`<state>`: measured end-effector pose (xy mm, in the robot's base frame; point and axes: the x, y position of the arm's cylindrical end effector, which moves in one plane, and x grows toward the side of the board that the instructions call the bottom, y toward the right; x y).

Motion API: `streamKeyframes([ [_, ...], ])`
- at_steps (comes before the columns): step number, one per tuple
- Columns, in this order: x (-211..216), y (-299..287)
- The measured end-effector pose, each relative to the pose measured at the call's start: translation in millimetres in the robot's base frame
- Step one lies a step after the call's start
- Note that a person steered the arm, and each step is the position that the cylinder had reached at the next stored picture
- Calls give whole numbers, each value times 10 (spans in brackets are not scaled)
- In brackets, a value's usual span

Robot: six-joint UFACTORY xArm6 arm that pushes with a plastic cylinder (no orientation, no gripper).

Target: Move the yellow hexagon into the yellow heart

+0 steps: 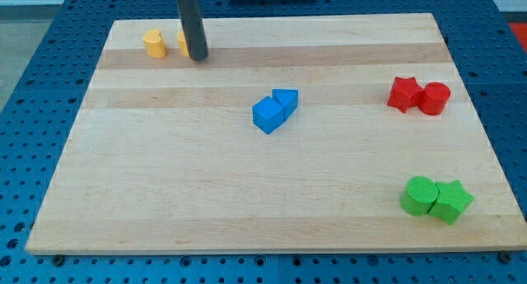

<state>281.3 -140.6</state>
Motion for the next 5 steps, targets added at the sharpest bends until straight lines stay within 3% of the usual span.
streamKeyframes([
  [1, -82, -235],
  [3, 232, 578],
  [5, -272, 554],
])
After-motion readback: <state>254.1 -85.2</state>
